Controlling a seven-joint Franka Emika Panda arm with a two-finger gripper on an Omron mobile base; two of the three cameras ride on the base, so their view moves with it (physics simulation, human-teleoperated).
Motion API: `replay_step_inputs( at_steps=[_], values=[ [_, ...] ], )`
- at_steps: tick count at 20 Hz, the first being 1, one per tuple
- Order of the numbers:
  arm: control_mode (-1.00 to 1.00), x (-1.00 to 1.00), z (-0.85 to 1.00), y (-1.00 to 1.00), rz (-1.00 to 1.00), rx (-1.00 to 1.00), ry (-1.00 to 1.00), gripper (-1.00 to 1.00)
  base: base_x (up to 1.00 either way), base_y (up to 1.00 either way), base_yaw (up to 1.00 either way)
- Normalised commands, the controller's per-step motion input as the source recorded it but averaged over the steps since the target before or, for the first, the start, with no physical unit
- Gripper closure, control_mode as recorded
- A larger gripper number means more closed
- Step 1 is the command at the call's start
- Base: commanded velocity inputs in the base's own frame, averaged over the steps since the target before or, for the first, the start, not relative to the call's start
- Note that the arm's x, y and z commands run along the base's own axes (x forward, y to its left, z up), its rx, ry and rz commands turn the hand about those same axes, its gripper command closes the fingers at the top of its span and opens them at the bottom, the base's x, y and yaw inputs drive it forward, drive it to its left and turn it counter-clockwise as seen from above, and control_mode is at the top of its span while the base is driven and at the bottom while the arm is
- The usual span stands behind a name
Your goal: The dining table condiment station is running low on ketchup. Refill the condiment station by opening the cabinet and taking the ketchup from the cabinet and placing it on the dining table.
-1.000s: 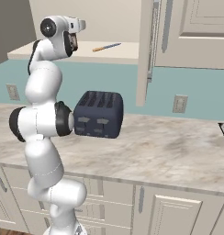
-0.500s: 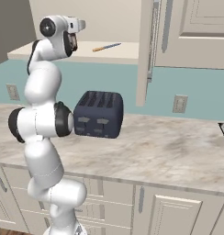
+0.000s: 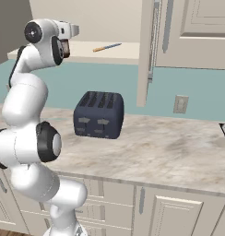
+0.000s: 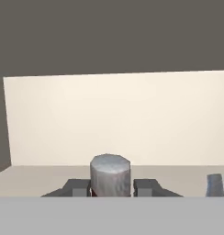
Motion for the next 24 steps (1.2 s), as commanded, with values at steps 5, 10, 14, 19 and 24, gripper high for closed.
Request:
replay_step_inputs(
  at_steps=[5,10,14,19,24],
  values=[
    [-1.0,-1.0,0.03,0.0,0.0,0.07,0.03,1.0,0.0,0.0,0.0],
    [-1.0,-1.0,-0.16,-0.12,0.02,0.02,0.0,1.0,0.0,0.0,0.0],
    [-1.0,-1.0,-0.33,-0.49,0.12,0.0,0.02,1.0,0.0,0.0,0.0],
    [-1.0,-1.0,-0.36,-0.64,0.18,0.0,0.07,1.0,0.0,0.0,0.0],
    [-1.0,-0.6,-0.16,-0.2,0.17,-0.03,0.02,1.0,0.0,0.0,0.0]
  ],
)
